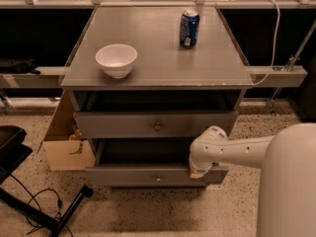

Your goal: Open middle drawer

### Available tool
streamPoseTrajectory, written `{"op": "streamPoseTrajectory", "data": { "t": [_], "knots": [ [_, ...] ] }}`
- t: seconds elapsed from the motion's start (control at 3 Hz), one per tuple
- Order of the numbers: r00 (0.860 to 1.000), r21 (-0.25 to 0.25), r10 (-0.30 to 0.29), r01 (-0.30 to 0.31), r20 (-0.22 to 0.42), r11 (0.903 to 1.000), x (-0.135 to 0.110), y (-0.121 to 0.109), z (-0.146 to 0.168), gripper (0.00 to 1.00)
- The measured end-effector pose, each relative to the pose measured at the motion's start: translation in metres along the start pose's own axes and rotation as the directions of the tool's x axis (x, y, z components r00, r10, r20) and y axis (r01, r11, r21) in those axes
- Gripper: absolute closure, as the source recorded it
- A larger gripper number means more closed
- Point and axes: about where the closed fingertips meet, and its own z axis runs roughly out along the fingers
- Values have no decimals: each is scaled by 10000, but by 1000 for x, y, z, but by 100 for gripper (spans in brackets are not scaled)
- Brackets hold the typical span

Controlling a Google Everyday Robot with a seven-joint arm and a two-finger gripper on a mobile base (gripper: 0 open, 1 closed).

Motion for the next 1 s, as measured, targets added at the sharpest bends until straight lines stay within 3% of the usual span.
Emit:
{"op": "streamPoseTrajectory", "data": {
  "t": [0.33, 0.67, 1.0],
  "knots": [
    [10000, -1, 0, 0, 0, 10000, 0, 0, 0, 11],
    [10000, -2, 1, -1, -1, 10000, 0, 0, 0, 0],
    [9999, -66, 69, -70, -129, 10000, 1, 1, 2, 0]
  ]
}}
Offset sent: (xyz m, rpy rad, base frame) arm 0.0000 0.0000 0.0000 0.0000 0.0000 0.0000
